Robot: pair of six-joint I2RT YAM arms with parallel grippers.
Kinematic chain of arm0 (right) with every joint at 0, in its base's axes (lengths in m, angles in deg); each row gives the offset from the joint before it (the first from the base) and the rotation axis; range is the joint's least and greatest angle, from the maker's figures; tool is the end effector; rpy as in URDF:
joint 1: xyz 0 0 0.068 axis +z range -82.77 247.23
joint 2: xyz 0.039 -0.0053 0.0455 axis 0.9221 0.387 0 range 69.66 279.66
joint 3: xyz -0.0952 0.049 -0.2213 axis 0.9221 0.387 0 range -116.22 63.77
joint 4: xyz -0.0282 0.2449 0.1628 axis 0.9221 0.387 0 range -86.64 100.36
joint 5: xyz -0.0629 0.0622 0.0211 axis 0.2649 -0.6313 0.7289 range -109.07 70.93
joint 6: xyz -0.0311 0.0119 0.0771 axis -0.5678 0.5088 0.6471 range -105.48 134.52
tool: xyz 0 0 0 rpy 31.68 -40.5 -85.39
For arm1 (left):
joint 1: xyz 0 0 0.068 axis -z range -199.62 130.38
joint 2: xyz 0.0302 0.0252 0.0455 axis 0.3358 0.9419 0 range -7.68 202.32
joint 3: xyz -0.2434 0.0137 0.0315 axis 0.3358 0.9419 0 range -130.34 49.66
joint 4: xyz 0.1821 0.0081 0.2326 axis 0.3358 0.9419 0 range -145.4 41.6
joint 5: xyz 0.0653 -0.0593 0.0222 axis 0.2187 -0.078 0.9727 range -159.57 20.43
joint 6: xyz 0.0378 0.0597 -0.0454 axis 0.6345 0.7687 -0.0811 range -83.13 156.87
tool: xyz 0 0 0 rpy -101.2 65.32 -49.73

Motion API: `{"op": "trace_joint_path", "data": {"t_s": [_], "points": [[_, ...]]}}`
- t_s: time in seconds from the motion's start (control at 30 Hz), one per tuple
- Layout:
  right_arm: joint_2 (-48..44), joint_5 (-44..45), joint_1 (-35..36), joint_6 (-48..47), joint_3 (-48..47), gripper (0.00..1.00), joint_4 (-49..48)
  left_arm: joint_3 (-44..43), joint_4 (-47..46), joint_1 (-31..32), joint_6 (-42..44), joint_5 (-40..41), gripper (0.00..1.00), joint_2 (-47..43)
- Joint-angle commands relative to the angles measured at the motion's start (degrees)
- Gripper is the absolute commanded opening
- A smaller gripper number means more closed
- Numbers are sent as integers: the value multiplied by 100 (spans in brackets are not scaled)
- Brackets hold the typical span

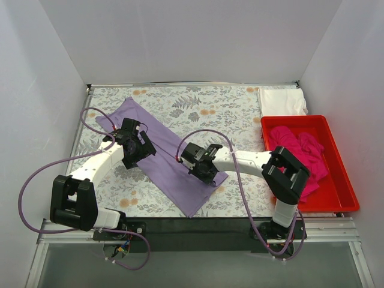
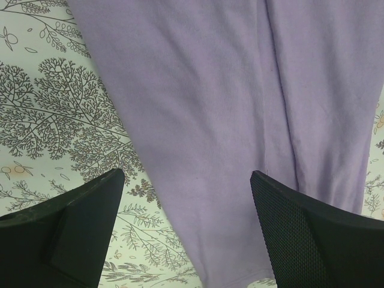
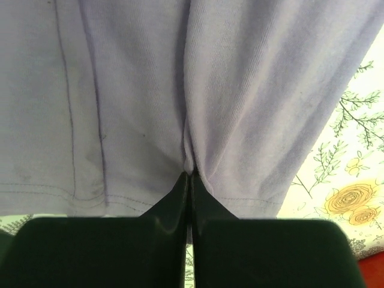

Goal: Fold and stack the t-shirts
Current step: Fold the tshirt

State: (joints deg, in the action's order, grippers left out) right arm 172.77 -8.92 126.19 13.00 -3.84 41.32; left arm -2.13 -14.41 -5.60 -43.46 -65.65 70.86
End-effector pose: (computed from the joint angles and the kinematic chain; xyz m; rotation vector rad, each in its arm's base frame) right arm 0.2066 0.3179 0.0887 -1.3810 2.4409 -0.0227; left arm 0.2989 -0.0696 0.1354 -1.5518 2.3408 -0.3396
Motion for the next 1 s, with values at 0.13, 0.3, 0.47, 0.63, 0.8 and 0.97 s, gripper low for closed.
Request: {"op": "trace_joint_path", "data": {"t_s": [0.13,0.3,0.47,0.63,0.8,0.97], "points": [[-573,-154,11,29,-103,4,274,-42,93,22,79,118,80,-173],[-599,-250,10,46,-41,11,318,-24,84,22,71,100,80,-155],[-503,-233,2,55,134,11,274,11,76,22,53,73,80,-164],[-511,-172,2,55,214,12,274,20,67,22,53,91,80,-173],[-616,-206,2,38,240,3,300,11,67,22,62,82,80,-164],[-854,-777,2,29,152,1,326,-7,76,22,71,109,80,-155]]}}
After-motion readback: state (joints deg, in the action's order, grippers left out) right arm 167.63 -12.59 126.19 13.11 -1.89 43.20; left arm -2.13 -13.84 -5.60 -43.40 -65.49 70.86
